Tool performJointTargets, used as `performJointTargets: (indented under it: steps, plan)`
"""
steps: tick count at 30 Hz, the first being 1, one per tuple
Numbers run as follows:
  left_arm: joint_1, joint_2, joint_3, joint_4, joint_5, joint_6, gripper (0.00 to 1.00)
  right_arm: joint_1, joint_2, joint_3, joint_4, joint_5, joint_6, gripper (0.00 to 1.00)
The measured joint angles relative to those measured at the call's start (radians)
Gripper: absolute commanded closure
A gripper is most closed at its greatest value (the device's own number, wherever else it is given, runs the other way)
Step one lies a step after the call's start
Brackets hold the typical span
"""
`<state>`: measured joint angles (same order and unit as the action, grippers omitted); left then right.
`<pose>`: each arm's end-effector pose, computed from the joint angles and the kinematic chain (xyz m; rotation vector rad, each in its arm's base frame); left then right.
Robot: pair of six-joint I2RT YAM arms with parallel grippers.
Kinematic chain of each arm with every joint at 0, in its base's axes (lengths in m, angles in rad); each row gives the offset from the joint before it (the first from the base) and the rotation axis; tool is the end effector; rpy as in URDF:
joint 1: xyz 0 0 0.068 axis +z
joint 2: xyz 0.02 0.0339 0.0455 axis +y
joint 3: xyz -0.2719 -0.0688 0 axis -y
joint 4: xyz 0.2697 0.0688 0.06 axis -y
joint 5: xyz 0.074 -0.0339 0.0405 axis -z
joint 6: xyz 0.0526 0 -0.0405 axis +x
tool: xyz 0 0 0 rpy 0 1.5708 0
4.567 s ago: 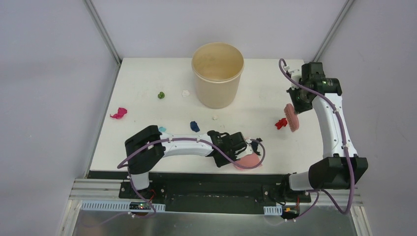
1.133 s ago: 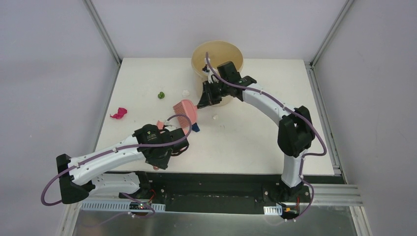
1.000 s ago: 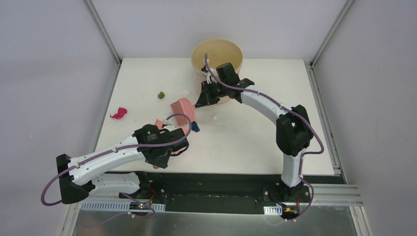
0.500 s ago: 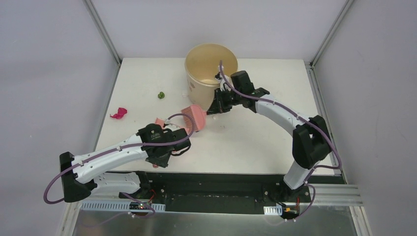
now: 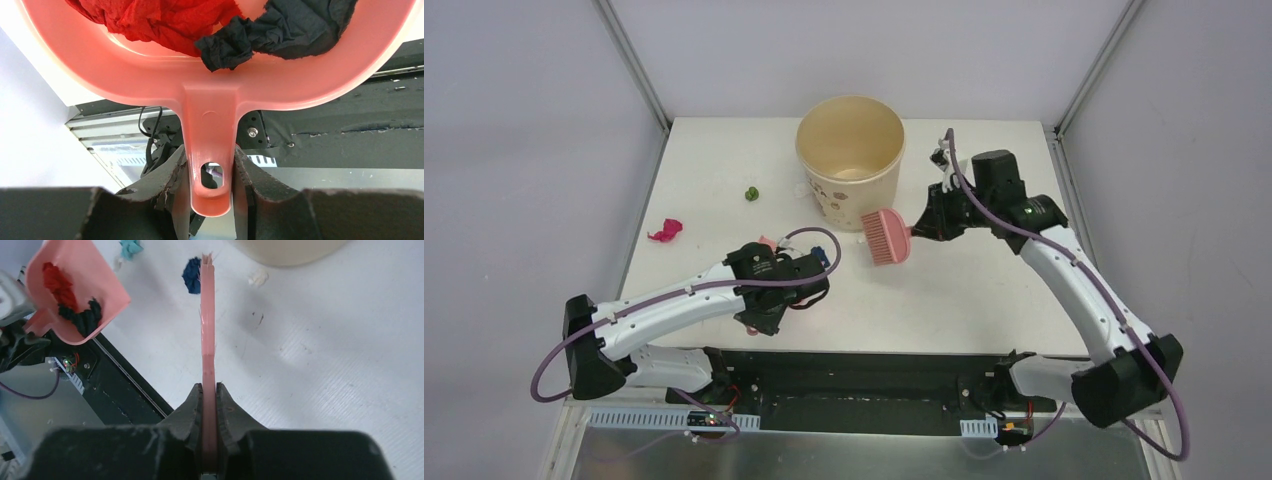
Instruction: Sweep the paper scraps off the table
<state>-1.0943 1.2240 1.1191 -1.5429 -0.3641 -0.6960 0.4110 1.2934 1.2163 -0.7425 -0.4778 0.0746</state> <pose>0.1050 -0.1626 0.2779 0.5889 2.8150 0.4175 0.2667 0.1426 0.3258 -0.6310 2.3350 0.7974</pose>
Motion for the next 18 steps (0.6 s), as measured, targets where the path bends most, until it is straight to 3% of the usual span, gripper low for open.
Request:
performJointTargets:
  steps: [4, 8, 12, 18]
  plan:
    - [0.0, -0.031, -0.002, 0.005, 0.01, 0.002, 1.0, 0.008, -0.06, 0.043, -0.008, -0.006, -0.07, 1.0]
    - [0.0, -0.042, -0.002, 0.0, 0.023, 0.002, 1.0, 0.031, 0.067, 0.126, -0.019, -0.026, -0.13, 1.0]
    - [0.0, -0.071, -0.002, -0.008, 0.031, -0.004, 1.0, 0.14, 0.181, 0.146, -0.038, 0.035, -0.245, 1.0]
    - [0.0, -0.144, -0.002, -0.023, 0.049, -0.02, 1.0, 0.34, 0.174, 0.145, 0.002, 0.19, -0.456, 1.0]
